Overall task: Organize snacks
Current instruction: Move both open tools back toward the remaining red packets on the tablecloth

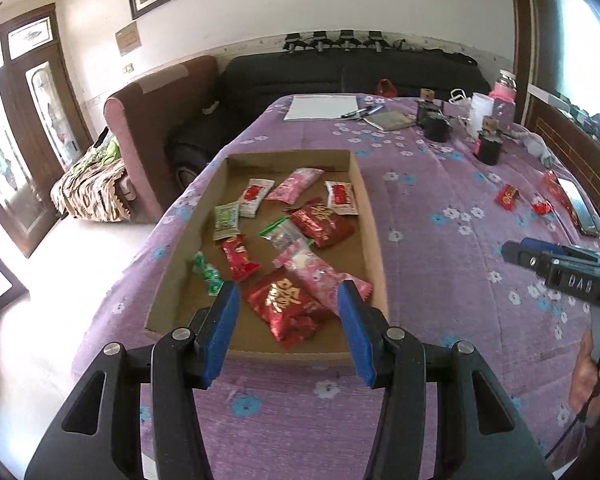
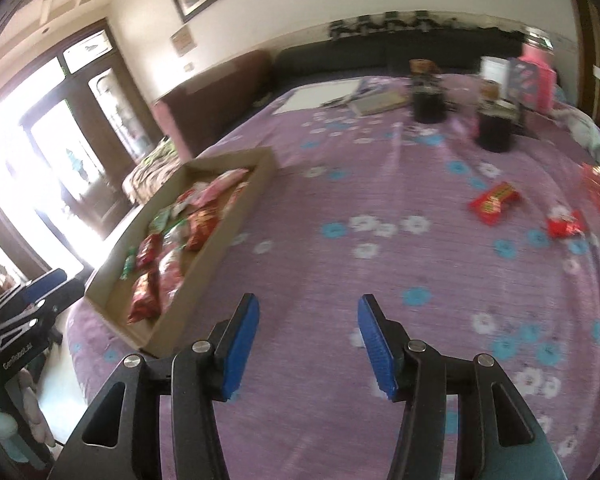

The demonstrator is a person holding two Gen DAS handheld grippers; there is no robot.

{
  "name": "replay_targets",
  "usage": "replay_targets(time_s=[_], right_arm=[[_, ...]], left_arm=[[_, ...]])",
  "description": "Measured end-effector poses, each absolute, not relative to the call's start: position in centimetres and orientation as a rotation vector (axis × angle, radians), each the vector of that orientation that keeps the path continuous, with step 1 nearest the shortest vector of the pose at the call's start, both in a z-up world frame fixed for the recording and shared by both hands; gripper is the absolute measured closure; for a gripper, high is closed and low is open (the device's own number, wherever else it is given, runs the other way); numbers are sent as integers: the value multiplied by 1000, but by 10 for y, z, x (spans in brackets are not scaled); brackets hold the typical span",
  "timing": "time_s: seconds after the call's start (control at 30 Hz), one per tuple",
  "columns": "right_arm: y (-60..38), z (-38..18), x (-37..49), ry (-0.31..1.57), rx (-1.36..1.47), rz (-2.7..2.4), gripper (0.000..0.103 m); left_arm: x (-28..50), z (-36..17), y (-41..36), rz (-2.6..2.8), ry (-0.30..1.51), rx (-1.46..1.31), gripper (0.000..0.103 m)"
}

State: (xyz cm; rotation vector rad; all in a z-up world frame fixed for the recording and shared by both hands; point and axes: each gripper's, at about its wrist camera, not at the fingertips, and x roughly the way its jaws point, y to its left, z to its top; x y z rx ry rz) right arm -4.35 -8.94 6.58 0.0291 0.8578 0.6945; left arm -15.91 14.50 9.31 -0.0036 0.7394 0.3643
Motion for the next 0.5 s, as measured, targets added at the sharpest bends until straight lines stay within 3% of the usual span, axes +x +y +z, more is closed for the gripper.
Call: replay_targets(time_s=[0.5], right_arm=[[-180,57,-7,866,158,523,49]], left_arm=[[-141,76,117,299,795,33,53]])
